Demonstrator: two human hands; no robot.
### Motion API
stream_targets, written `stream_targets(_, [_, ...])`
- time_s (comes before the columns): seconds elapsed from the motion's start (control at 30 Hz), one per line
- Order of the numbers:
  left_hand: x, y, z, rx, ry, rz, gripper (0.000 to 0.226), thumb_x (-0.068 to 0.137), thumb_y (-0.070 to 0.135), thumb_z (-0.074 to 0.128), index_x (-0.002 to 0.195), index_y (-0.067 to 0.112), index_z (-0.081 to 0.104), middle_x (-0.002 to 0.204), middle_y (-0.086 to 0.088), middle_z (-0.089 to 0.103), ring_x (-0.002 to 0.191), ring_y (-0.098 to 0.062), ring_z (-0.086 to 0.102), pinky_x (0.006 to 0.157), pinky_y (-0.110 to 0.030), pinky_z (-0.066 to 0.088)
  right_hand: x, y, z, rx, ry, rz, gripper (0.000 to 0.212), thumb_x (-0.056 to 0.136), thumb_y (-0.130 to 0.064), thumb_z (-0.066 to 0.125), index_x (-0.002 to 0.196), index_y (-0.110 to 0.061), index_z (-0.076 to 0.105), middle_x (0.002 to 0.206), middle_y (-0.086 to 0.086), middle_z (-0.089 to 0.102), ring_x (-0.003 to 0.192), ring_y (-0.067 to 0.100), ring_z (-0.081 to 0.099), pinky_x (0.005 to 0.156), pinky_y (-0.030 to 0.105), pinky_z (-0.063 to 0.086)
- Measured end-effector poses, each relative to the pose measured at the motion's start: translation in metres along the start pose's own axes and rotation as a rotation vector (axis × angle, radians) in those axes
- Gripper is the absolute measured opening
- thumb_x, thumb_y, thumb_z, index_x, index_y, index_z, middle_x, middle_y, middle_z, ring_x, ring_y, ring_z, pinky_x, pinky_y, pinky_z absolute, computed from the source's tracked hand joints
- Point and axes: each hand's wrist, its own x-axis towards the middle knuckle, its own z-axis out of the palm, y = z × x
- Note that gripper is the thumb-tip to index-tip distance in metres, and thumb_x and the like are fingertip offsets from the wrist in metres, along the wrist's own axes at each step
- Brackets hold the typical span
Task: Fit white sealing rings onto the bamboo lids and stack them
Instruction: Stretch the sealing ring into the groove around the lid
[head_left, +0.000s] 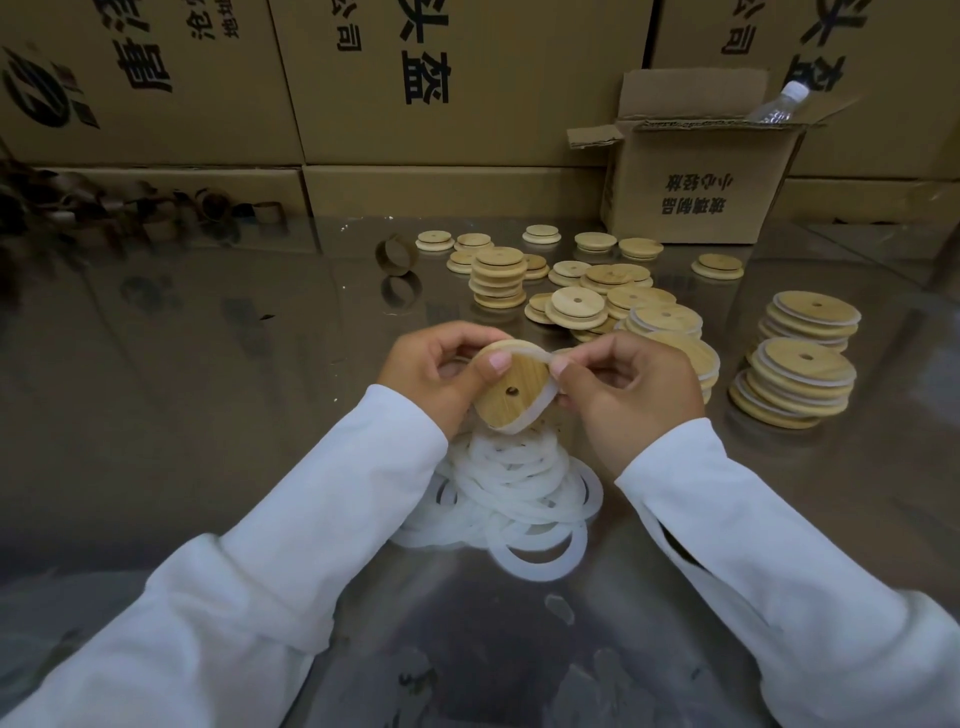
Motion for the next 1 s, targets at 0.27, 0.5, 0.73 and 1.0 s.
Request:
stream_targets(0.27, [-0.0004, -0.0013, -0.0002, -0.038, 0.038, -0.064, 0.012, 0.084, 0.008, 0.061, 0.085, 0.018, 0.066, 0.078, 0.0, 0.068, 0.066, -0.005, 0.064, 0.06, -0.025, 0.055, -0.0011, -0.0043, -0.0015, -0.049, -0.015, -0.115, 0.012, 0.076, -0.016, 0.07, 0.068, -0.024, 0.067, 0.071, -0.014, 0.068, 0.07, 0.0, 0.062, 0.073, 0.025, 0.053])
stream_targets(0.5, [0.0006, -0.0022, 0.0001, -0.075, 0.076, -0.081, 0.011, 0.083, 0.01, 0.062, 0.084, 0.021, 0.066, 0.077, 0.0, 0.067, 0.066, -0.007, 0.064, 0.06, -0.027, 0.055, -0.0053, -0.0023, 0.0002, -0.086, 0.002, -0.164, 0.009, 0.076, -0.022, 0.07, 0.072, -0.025, 0.063, 0.07, -0.015, 0.064, 0.072, -0.002, 0.059, 0.065, 0.012, 0.049])
stream_targets(0.73, [0.0018, -0.0048, -0.0013, -0.071, 0.02, -0.147, 0.008, 0.084, 0.012, 0.061, 0.088, 0.017, 0.065, 0.084, -0.008, 0.067, 0.077, -0.018, 0.064, 0.072, -0.036, 0.055, -0.0058, 0.0002, 0.0005, -0.118, -0.001, -0.187, 0.01, 0.078, -0.018, 0.069, 0.071, -0.023, 0.066, 0.071, -0.012, 0.067, 0.068, 0.003, 0.061, 0.066, 0.021, 0.053])
stream_targets(1.0, [0.0019, -0.0076, -0.0035, 0.076, -0.053, -0.112, 0.011, 0.085, 0.013, 0.061, 0.084, 0.023, 0.065, 0.075, 0.003, 0.066, 0.069, -0.008, 0.062, 0.067, -0.021, 0.053, -0.0025, 0.0019, 0.0015, -0.07, -0.05, -0.069, 0.022, 0.076, -0.016, 0.072, 0.058, -0.027, 0.063, 0.063, -0.012, 0.067, 0.064, 0.006, 0.064, 0.067, 0.023, 0.054])
